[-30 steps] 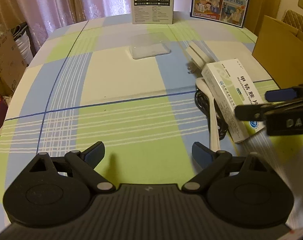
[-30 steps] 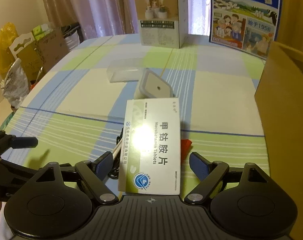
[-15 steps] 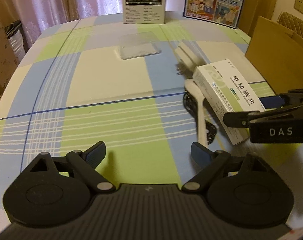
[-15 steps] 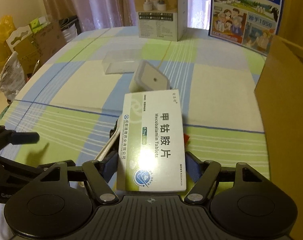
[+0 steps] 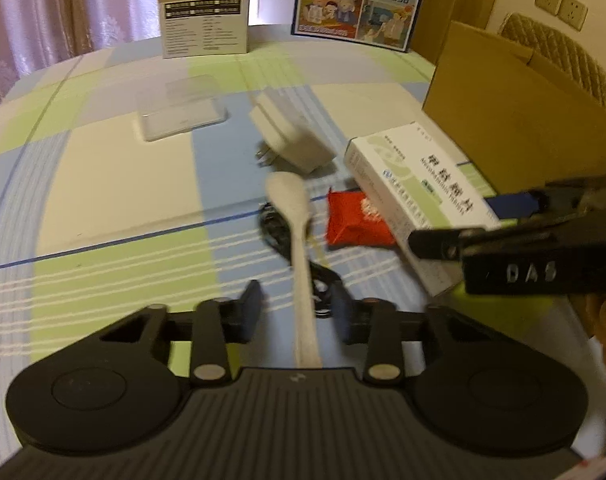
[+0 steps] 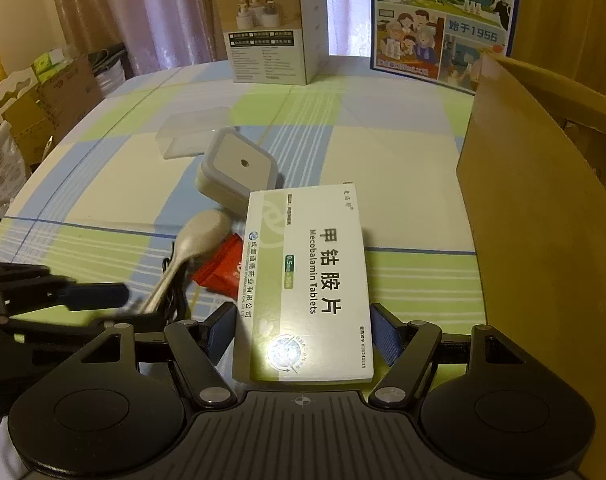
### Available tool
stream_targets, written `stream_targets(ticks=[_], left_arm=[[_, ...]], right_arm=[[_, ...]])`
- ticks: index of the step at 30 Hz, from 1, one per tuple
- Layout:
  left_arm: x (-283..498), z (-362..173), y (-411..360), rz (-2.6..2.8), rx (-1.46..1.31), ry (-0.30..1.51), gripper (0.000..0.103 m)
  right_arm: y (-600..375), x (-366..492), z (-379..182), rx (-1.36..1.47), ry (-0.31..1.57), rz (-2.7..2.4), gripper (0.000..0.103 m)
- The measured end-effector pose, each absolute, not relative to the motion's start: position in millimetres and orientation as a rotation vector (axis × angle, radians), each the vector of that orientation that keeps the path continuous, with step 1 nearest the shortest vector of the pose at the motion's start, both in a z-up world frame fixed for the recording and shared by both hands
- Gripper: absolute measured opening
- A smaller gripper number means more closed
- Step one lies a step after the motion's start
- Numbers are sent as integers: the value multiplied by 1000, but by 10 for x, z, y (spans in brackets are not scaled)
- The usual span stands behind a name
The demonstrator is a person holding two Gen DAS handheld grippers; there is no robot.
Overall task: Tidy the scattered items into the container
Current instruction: 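Close the left tool on the white plastic spoon handle, then lift the spoon with the left tool while the right tool lifts the Mecobalamin box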
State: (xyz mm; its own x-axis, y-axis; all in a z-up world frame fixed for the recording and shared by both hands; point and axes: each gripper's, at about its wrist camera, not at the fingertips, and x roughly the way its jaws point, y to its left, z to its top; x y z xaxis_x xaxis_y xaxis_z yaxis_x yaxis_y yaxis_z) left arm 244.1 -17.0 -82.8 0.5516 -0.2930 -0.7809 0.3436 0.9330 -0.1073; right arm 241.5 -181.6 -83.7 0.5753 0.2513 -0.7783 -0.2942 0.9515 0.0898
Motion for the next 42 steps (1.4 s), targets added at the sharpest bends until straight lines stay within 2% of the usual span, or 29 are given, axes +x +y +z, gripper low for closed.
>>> stream_targets(ticks=[4, 12, 20, 23, 25, 28, 29, 32, 37, 42], left_arm=[[2497, -828, -202, -400, 43, 924, 9], [2381, -765, -90, -392, 53, 977, 7], [1894, -682, 6, -402, 138, 1058, 6], [1812, -659, 2, -391, 155, 1057, 9], [1790, -651, 16, -377, 148, 1044, 22], [1808, -648, 33, -357, 148, 1017, 22], [1828, -651, 32, -349, 151, 1008, 22], [1921, -668, 23, -333, 147, 984, 26], [2110, -719, -36, -334, 160, 950, 33], [2209, -802, -135, -355, 186, 953, 33]], right_arm=[[-1840, 2435, -883, -42, 920, 326, 68], [-1809, 2388, -823, -33, 941, 342, 68], [-1789, 2057, -799, -42, 1026, 364, 68], [-1754, 1982, -794, -47, 1033, 368, 68], [-1733, 1947, -819, -57, 1043, 369, 68], [-1710, 1946, -871, -68, 1051, 369, 72], [-1712, 1960, -882, -67, 1050, 367, 77], [-1726, 2006, -897, -58, 1043, 360, 84], [-1718, 2067, -930, -57, 1049, 377, 85], [-1734, 2101, -939, -54, 1052, 380, 86]])
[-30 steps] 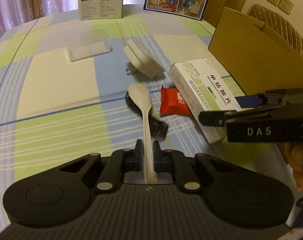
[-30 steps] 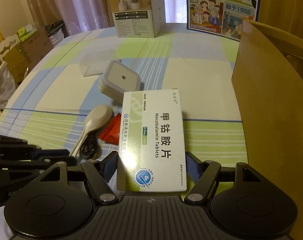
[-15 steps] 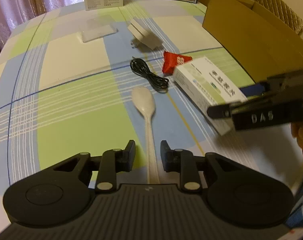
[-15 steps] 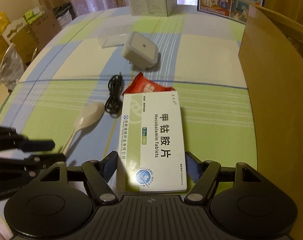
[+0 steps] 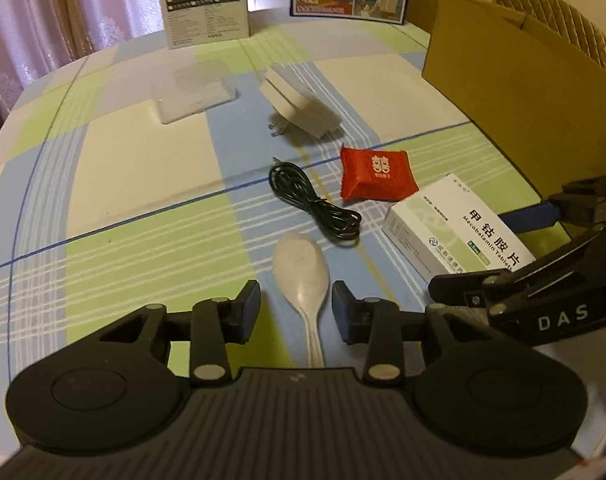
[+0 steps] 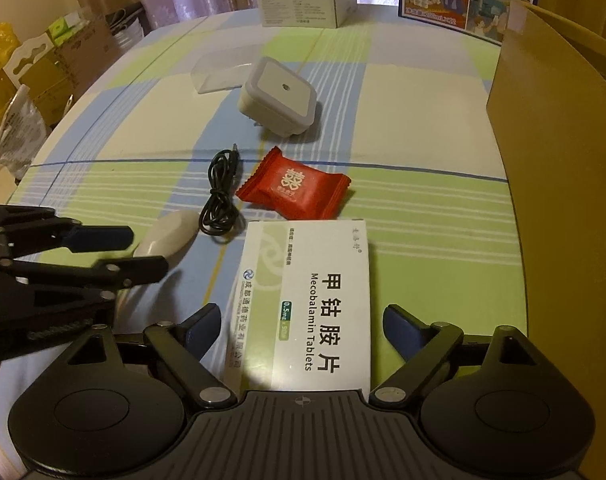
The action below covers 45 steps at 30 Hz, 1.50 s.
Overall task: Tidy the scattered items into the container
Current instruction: 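Lift the spoon with the left tool while the right tool lifts the Mecobalamin box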
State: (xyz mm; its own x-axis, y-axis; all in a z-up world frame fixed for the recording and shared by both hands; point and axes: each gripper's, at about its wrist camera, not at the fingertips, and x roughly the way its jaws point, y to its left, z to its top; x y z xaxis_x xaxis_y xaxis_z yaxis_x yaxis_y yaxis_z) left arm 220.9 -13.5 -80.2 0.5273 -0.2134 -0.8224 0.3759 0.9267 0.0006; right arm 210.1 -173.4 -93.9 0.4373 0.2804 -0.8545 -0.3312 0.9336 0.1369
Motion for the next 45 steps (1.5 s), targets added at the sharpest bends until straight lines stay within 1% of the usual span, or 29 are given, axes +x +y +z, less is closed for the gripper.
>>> stream_targets(ticks=[6, 11, 12, 13, 18, 36, 41, 45], left_arm=[[2254, -847, -181, -352, 191, 957, 34], [2295, -849, -116, -334, 123, 961, 33], [2302, -845, -105, -333, 109, 965, 28], [2309, -841, -97, -332, 98, 967, 26], [2297, -817, -83, -352, 59, 984, 26], [2184, -565, -88, -379, 54, 910, 26], [2203, -683, -126, -409, 85, 982, 26], [2187, -719, -141, -424, 103, 993, 26]], right_arm=[[-1744, 2106, -939, -46, 1051, 386, 85], [-1738, 2110, -941, -46, 1049, 392, 86], [-1739, 2109, -942, -46, 1049, 392, 86], [-1739, 2110, -941, -46, 1049, 391, 85], [-1749, 2112, -934, -44, 1045, 389, 85], [-1767, 2105, -916, -56, 1043, 386, 85], [-1769, 2112, -928, -60, 1051, 388, 85], [-1769, 2123, -939, -60, 1054, 387, 85]])
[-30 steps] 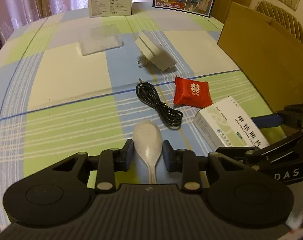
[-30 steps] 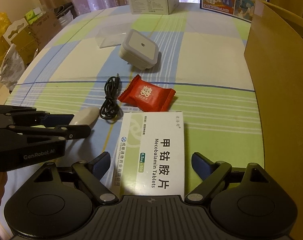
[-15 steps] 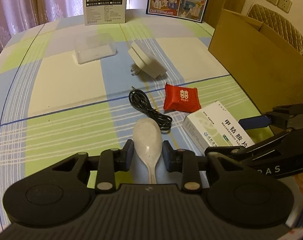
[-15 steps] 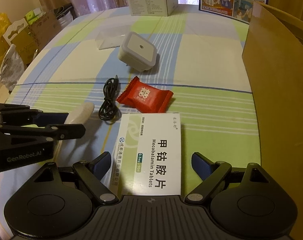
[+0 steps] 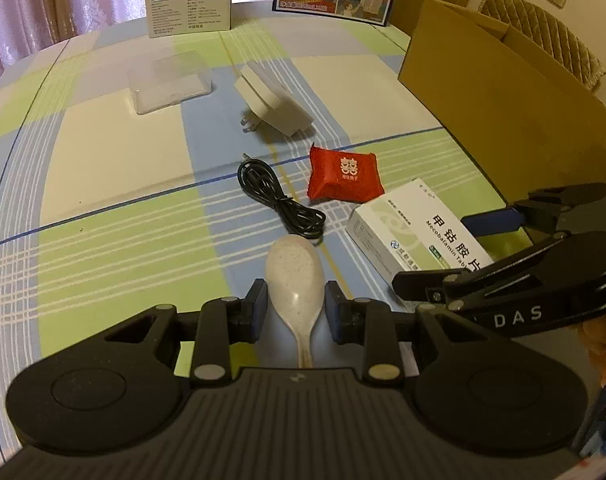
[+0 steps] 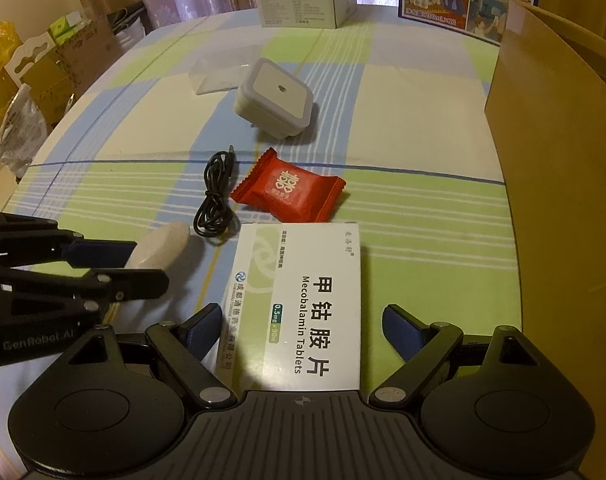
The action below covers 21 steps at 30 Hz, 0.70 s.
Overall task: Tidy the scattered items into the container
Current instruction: 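Lift the spoon with the left tool while the right tool lifts the Mecobalamin box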
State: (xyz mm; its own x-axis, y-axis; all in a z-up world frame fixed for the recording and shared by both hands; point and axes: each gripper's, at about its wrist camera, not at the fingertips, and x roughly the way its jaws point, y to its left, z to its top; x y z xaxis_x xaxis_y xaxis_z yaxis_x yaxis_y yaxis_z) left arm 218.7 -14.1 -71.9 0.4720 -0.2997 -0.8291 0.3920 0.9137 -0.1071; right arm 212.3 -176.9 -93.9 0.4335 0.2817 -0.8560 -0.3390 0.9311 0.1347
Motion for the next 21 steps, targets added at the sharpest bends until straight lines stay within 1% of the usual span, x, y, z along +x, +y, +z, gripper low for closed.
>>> stream_targets(ticks=[8, 13, 21], left_arm=[[2173, -796, -201, -390, 216, 993, 26], [2159, -815, -216, -384, 248, 990, 29], [2069, -802, -178, -396, 211, 1030, 29]], right_arm=[[-1770, 2123, -943, -61, 1055, 389, 85], [-1779, 2120, -942, -58, 1056, 389, 85], [-1795, 2127, -935, -52, 1055, 391, 85]])
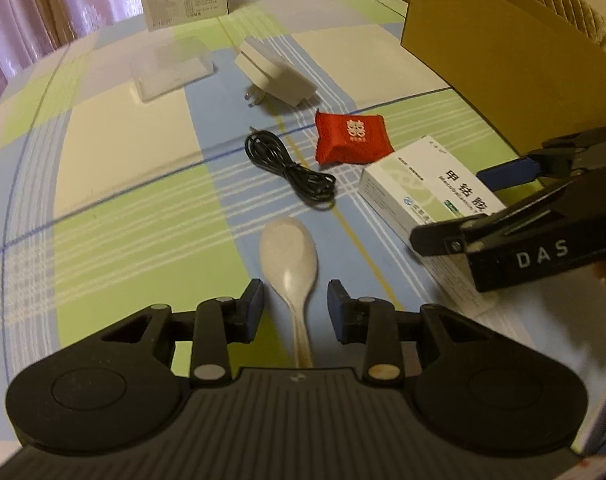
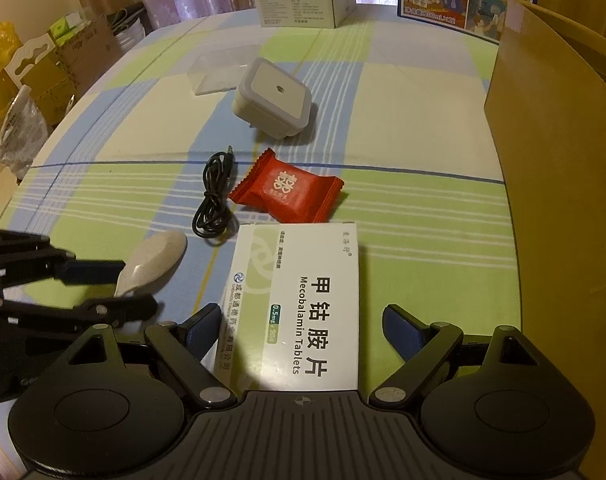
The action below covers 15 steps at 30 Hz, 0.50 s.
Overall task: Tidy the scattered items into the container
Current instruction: 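Lift the spoon with the left tool while the right tool lifts the Mecobalamin box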
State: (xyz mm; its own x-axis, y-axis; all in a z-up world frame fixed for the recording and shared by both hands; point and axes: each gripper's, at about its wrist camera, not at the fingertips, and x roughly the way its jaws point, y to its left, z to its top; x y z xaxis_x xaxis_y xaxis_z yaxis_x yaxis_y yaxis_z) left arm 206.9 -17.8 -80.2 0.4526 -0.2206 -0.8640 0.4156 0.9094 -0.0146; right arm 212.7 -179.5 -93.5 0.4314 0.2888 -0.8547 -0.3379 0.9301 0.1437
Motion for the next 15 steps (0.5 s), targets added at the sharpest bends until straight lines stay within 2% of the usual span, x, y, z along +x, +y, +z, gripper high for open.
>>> stream_targets(ticks=[2, 4, 5, 15], left_arm=[[2040, -791, -178, -399, 209, 1040, 23], [2014, -782, -179, -400, 198, 1049, 8], [2008, -781, -177, -401, 189, 1056, 4], [1933, -634, -213, -408, 167, 1007, 3]], right_arm=[[-1799, 2131, -936, -49, 1056, 392, 85], [-1804, 2136, -937, -46, 1057, 391, 85], [-1807, 2137, -936, -44, 1057, 390, 85], [-1826, 2117, -906, -39, 1054, 395, 85]])
